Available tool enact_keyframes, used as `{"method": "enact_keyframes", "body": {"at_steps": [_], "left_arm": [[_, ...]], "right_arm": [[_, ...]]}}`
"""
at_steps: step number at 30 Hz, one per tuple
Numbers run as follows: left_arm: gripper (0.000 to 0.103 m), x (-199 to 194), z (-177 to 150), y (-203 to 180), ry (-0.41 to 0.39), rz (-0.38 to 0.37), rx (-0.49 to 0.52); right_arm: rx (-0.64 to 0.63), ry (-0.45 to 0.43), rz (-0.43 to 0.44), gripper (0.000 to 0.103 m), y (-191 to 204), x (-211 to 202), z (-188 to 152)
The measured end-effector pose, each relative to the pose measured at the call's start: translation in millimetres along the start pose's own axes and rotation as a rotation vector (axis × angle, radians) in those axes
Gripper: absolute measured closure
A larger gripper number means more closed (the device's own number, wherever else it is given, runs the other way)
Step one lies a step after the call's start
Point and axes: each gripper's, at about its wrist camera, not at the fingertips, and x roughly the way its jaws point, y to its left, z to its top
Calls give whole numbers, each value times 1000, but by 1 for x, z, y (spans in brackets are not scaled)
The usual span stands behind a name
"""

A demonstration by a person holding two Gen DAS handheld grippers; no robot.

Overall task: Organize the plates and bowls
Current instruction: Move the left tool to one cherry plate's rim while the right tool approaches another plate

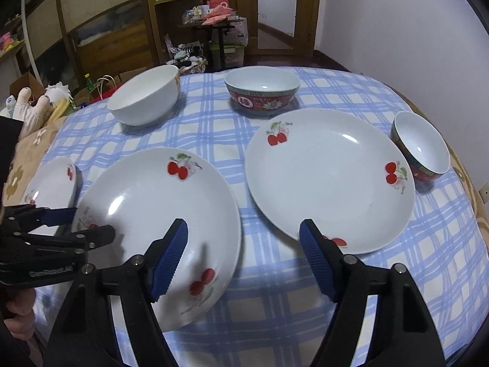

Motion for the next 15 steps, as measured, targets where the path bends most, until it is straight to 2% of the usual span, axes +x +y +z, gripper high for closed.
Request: {"method": "enact_keyframes", "body": {"at_steps": [6,8,9,11,12,15], "left_arm": [[35,2,1,1,10,-1,-16],[36,2,1,3,10,-7,-22],[39,1,1,3,10,-7,-25],[48,2,1,3,13,-7,-26],[54,2,1,4,15,-8,-30],[61,2,2,8,24,-15,-46]], "right_arm": [[-21,17,24,24,9,2,-2],[-24,33,20,29,8,5,-2],[-18,40,21,32,7,6,-3],[4,52,31,33,3,8,-3],[7,57,34,36,1,9,-4],[14,93,75,55,-2,13,-4]]}}
